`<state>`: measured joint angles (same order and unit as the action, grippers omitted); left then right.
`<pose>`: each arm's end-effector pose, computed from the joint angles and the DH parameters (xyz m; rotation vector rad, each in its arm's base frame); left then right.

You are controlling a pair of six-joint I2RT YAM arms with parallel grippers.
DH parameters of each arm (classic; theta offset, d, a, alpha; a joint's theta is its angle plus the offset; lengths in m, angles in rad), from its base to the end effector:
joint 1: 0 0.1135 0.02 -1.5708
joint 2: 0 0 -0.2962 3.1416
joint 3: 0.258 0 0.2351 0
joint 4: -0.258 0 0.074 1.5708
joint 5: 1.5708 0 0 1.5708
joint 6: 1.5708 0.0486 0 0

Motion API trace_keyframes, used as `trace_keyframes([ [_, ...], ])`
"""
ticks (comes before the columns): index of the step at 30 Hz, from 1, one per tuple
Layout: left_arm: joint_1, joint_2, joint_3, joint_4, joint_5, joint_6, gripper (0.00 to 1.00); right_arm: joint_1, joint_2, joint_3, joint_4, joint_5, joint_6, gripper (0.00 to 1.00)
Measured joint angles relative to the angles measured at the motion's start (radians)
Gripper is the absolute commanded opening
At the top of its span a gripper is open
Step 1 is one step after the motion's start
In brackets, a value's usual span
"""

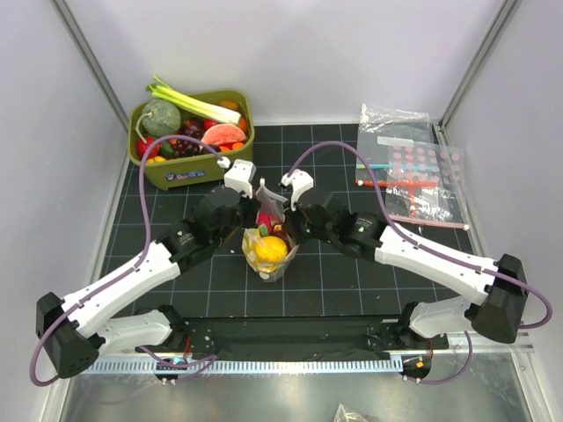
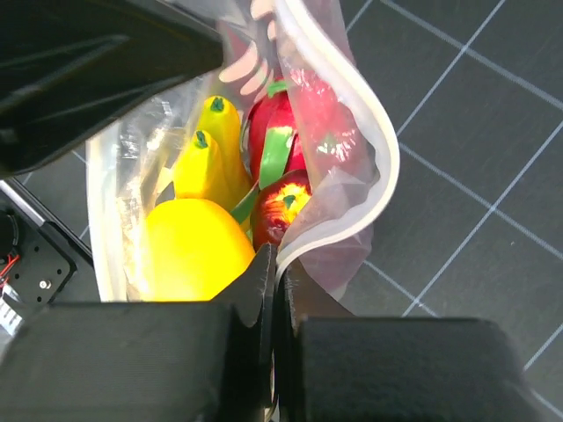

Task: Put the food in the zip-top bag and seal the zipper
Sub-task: Adjust the zipper food storage bag at the center of the board, then zip the zipper food storage bag at the center of the board.

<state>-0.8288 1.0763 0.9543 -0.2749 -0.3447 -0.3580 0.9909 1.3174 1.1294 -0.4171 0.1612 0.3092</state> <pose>0.1627 -0.1531 0.3598 0.2360 1.9553 -0.4453 0.1603 0.2304 0.3473 -0.6539 2.1250 0.5620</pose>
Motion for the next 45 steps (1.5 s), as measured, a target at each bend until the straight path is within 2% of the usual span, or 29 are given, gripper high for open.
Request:
trace_keyframes([
  [5, 0.009, 0.04, 0.003, 0.051, 0.055, 0.003, 0.0, -0.002, -0.042, -0.021, 0.035, -0.033, -0.024, 0.01],
  [8, 0.026, 0.118, 0.04, 0.066, 0.12, -0.003, 0.0, 0.008, -0.042, -0.037, 0.067, -0.073, -0.035, 0.1],
  [9, 0.029, 0.149, 0.054, 0.079, 0.143, -0.003, 0.0, 0.013, -0.042, -0.043, 0.075, -0.082, -0.04, 0.21],
  [11, 0.032, 0.198, 0.061, 0.124, 0.196, -0.005, 0.0, 0.023, -0.043, -0.061, 0.105, -0.098, -0.046, 0.32],
  [12, 0.032, 0.213, 0.061, 0.139, 0.219, -0.005, 0.0, 0.027, -0.044, -0.071, 0.121, -0.109, -0.048, 0.47],
  [14, 0.036, 0.233, 0.061, 0.176, 0.269, -0.006, 0.0, 0.031, -0.048, -0.086, 0.146, -0.121, -0.048, 0.55],
  [19, 0.074, 0.231, 0.054, 0.23, 0.349, -0.009, 0.0, 0.036, -0.05, -0.094, 0.198, -0.089, -0.049, 0.57],
  [25, 0.098, 0.211, 0.01, 0.249, 0.356, -0.008, 0.0, 0.036, -0.093, -0.169, 0.285, -0.043, -0.037, 0.6],
  [28, 0.098, 0.198, -0.003, 0.266, 0.357, -0.008, 0.0, 0.036, -0.165, -0.229, 0.321, -0.019, -0.025, 0.7],
  [32, 0.098, 0.189, -0.011, 0.272, 0.359, -0.008, 0.0, 0.036, -0.261, -0.279, 0.378, 0.031, -0.011, 0.74],
  [34, 0.098, 0.189, -0.011, 0.273, 0.364, -0.008, 0.0, 0.036, -0.303, -0.299, 0.403, 0.071, -0.004, 0.79],
  [41, 0.098, 0.189, -0.013, 0.283, 0.367, -0.005, 0.0, 0.034, -0.362, -0.314, 0.439, 0.193, 0.0, 0.79],
  [45, 0.098, 0.189, -0.016, 0.285, 0.369, 0.002, 0.01, 0.008, -0.368, -0.315, 0.438, 0.264, 0.008, 0.75],
])
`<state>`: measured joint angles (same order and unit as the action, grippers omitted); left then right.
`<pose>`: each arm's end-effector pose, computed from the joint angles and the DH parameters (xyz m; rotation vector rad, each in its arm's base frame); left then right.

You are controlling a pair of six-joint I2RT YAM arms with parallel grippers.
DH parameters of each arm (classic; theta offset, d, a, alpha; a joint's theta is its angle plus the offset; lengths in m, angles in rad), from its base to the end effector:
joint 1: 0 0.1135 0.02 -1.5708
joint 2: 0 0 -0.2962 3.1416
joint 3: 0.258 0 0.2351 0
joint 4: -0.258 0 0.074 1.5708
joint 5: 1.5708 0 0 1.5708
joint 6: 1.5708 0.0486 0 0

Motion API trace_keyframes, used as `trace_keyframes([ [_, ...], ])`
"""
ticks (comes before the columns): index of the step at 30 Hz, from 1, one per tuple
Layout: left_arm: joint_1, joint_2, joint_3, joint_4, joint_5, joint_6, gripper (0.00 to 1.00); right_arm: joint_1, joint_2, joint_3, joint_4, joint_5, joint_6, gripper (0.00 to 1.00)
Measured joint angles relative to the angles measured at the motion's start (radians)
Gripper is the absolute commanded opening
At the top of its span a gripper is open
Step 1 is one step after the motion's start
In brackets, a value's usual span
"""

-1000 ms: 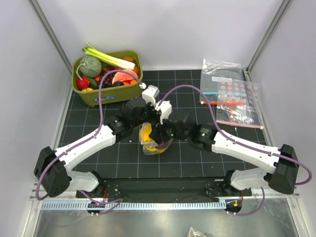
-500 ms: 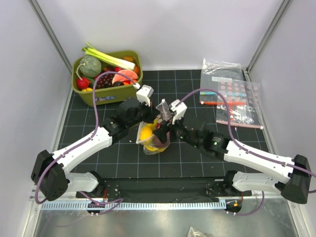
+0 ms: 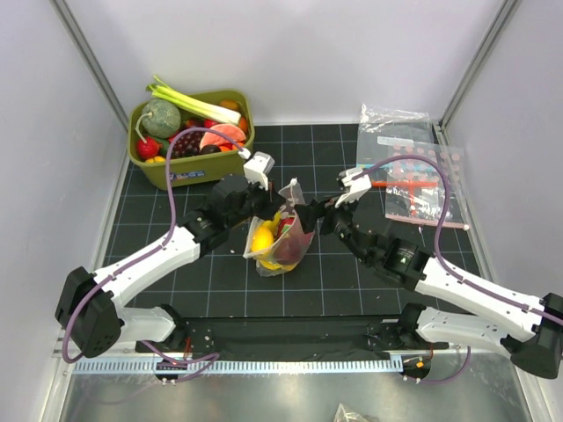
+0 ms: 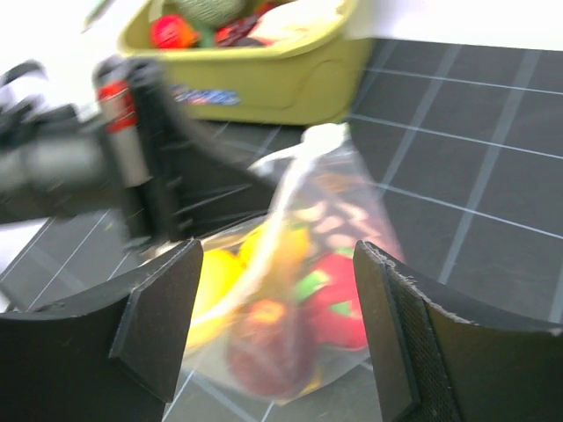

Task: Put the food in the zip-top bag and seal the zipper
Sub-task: Zip the zipper food storage bag at the center of the board.

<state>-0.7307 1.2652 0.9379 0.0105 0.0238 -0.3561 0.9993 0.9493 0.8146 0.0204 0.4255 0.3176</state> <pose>0.2092 -0.1890 0.3415 0.3817 1.9232 -0.7545 0.1242 0.1560 0.3697 -0.2571 1.6952 0.6310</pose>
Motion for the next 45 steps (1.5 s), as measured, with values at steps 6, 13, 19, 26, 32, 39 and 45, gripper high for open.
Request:
trace_keyframes([
  [6, 0.0, 0.0, -0.009, 0.005, 0.005, 0.014, 0.01, -0.142, 0.033, -0.016, 0.025, 0.038, 0.021, 0.76],
  [13, 0.0, 0.0, -0.012, 0.025, 0.04, 0.032, 0.01, -0.274, 0.077, -0.095, 0.065, -0.137, 0.008, 0.87],
  [19, 0.0, -0.002, -0.048, 0.084, 0.089, 0.056, 0.01, -0.326, 0.107, -0.105, 0.14, -0.349, -0.022, 0.89],
  [26, 0.0, 0.015, -0.045, 0.105, 0.128, 0.079, 0.02, -0.328, 0.192, -0.105, 0.201, -0.502, -0.057, 0.83],
  [32, 0.0, 0.043, -0.043, 0.105, 0.138, 0.099, 0.03, -0.344, 0.241, -0.11, 0.286, -0.623, -0.071, 0.84],
  [39, 0.0, 0.043, -0.043, 0.106, 0.169, 0.122, 0.04, -0.393, 0.247, -0.148, 0.383, -0.672, -0.072, 0.84],
  [45, 0.005, 0.038, -0.043, 0.114, 0.208, 0.132, 0.02, -0.447, 0.246, -0.218, 0.503, -0.721, -0.051, 0.83],
])
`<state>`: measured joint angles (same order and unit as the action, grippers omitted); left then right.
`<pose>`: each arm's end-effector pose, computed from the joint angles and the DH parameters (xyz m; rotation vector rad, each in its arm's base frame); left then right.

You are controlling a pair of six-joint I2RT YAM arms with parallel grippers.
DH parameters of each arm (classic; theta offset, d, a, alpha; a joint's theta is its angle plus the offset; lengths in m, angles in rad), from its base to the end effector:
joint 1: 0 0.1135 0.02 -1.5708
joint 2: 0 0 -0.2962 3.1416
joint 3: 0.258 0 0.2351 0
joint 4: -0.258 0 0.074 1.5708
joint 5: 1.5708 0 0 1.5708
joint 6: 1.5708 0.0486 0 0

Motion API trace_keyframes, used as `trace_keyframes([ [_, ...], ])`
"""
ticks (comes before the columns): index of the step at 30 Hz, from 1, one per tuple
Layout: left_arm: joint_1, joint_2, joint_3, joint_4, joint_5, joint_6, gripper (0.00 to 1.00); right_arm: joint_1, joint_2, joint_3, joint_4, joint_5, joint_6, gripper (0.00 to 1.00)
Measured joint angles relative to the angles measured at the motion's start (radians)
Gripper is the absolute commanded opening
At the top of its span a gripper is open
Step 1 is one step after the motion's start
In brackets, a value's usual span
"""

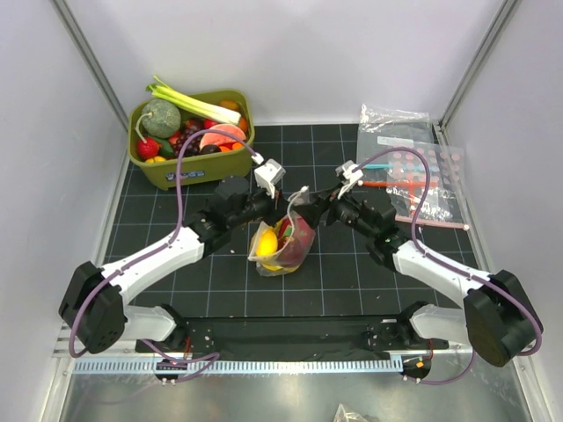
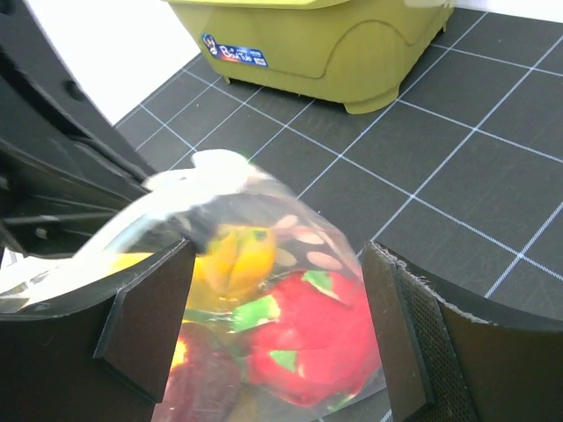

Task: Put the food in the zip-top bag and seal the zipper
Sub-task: Zip the zipper food storage bag at the center of the board.

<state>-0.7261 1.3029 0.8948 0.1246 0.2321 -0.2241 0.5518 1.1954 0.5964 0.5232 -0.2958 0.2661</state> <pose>0.2098 -0.2012 0.3300 0.6435 1.8294 -0.8632 0.2081 0.1447 0.3013 -0.4743 1.6491 0.8589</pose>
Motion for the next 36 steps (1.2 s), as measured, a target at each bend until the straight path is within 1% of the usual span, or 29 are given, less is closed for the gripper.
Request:
trace_keyframes([
  [3, 0.002, -0.018, -0.009, 0.006, 0.023, -0.003, 0.01, -0.029, 0.0, -0.041, 0.063, -0.03, 0.018, 0.78],
  [5, 0.001, -0.033, -0.012, 0.007, 0.051, -0.005, 0.01, -0.044, 0.001, -0.052, 0.09, -0.051, 0.029, 0.71],
  [7, 0.001, -0.041, -0.013, 0.008, 0.079, -0.006, 0.01, -0.053, 0.007, -0.055, 0.122, -0.083, 0.044, 0.69],
  [13, 0.001, -0.035, -0.011, 0.005, 0.145, -0.008, 0.01, -0.066, 0.029, -0.056, 0.198, -0.156, 0.076, 0.53],
  [15, 0.001, -0.024, -0.005, -0.001, 0.154, -0.008, 0.0, -0.068, 0.029, -0.056, 0.21, -0.167, 0.081, 0.51],
  [18, 0.001, -0.011, 0.008, -0.014, 0.152, -0.008, 0.02, -0.069, 0.029, -0.056, 0.215, -0.178, 0.085, 0.52],
  [19, 0.001, -0.011, 0.011, -0.02, 0.145, -0.007, 0.08, -0.069, 0.029, -0.056, 0.216, -0.18, 0.085, 0.54],
  [21, 0.001, -0.011, 0.016, -0.032, 0.125, -0.005, 0.17, -0.069, 0.029, -0.057, 0.219, -0.18, 0.085, 0.56],
  [22, 0.0, -0.011, 0.018, -0.035, 0.113, -0.003, 0.23, -0.069, 0.028, -0.058, 0.224, -0.179, 0.085, 0.59],
  [24, 0.0, -0.011, 0.019, -0.04, 0.094, 0.0, 0.32, -0.069, 0.022, -0.063, 0.227, -0.179, 0.087, 0.6],
  [25, 0.0, -0.011, 0.019, -0.042, 0.086, 0.001, 0.45, -0.069, 0.017, -0.068, 0.227, -0.178, 0.088, 0.6],
  [27, 0.0, -0.013, 0.019, -0.042, 0.078, 0.004, 0.59, -0.069, -0.004, -0.077, 0.224, -0.166, 0.089, 0.57],
  [28, 0.0, -0.014, 0.019, -0.044, 0.075, 0.001, 0.68, -0.07, -0.015, -0.079, 0.223, -0.157, 0.09, 0.56],
  [31, 0.0, -0.021, 0.019, -0.045, 0.071, 0.0, 0.78, -0.07, -0.049, -0.079, 0.217, -0.129, 0.092, 0.55],
  [34, 0.0, -0.026, 0.019, -0.044, 0.063, -0.003, 0.77, -0.069, -0.07, -0.079, 0.217, -0.106, 0.093, 0.54],
  [36, 0.0, -0.026, 0.019, -0.044, 0.06, -0.003, 0.71, -0.069, -0.072, -0.079, 0.216, -0.096, 0.096, 0.52],
])
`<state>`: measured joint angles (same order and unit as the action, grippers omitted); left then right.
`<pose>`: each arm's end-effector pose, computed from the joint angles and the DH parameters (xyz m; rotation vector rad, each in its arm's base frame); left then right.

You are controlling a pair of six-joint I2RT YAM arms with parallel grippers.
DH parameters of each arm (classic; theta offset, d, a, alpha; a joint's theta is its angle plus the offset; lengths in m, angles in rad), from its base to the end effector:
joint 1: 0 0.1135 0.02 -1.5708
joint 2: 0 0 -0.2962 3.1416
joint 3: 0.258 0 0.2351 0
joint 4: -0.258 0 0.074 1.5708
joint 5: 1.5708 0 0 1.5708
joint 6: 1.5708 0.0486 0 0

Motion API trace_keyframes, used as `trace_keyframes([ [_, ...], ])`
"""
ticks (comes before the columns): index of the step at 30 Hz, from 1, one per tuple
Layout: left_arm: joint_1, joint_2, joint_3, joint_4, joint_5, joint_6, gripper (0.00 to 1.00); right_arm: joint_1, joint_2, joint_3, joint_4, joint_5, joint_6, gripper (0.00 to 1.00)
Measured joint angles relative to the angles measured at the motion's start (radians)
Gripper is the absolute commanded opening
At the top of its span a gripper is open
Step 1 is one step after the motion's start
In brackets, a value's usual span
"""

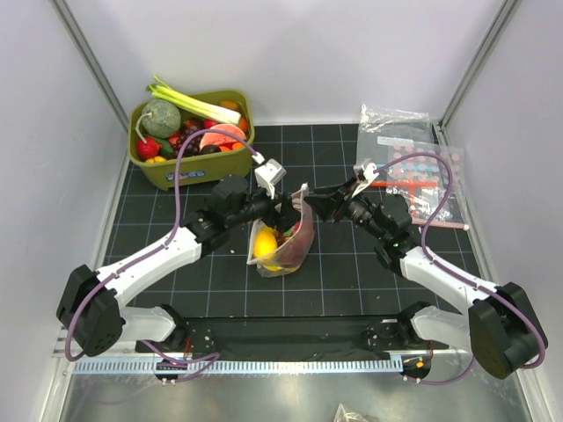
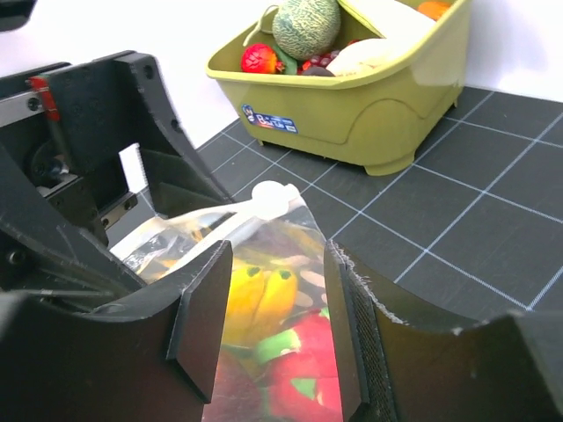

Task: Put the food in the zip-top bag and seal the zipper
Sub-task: Zip the zipper food storage bag at the center of the board.

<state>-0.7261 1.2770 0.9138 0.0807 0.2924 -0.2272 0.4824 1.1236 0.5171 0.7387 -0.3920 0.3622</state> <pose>0.2029 -0.1989 0.3387 0.6850 1.8220 -0.9198 0.1958 0.1235 0.3160 -0.4254 1.4628 0.9643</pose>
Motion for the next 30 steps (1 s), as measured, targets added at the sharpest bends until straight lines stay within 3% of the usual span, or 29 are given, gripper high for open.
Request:
trace_keyframes([
  [4, 0.0, 0.0, 0.0, 0.0, -0.018, -0.003, 0.35, 0.0, -0.001, -0.01, -0.007, 0.028, 0.004, 0.5],
  [7, 0.0, 0.005, 0.0, 0.002, -0.033, -0.005, 0.19, 0.0, -0.009, -0.024, -0.013, 0.05, 0.005, 0.45],
  [12, 0.002, 0.061, 0.034, -0.003, -0.035, 0.005, 0.06, 0.0, -0.011, -0.041, -0.007, 0.056, -0.001, 0.48],
  [15, 0.021, 0.082, 0.039, 0.017, 0.006, 0.004, 0.03, -0.01, 0.016, -0.042, 0.019, 0.02, -0.006, 0.55],
  [19, 0.058, 0.113, 0.038, 0.08, 0.103, 0.004, 0.0, -0.062, 0.071, -0.043, 0.057, -0.065, 0.018, 0.78],
  [30, 0.119, 0.307, 0.139, 0.142, 0.473, -0.033, 0.0, -0.121, 0.072, -0.069, 0.18, -0.138, 0.088, 0.81],
])
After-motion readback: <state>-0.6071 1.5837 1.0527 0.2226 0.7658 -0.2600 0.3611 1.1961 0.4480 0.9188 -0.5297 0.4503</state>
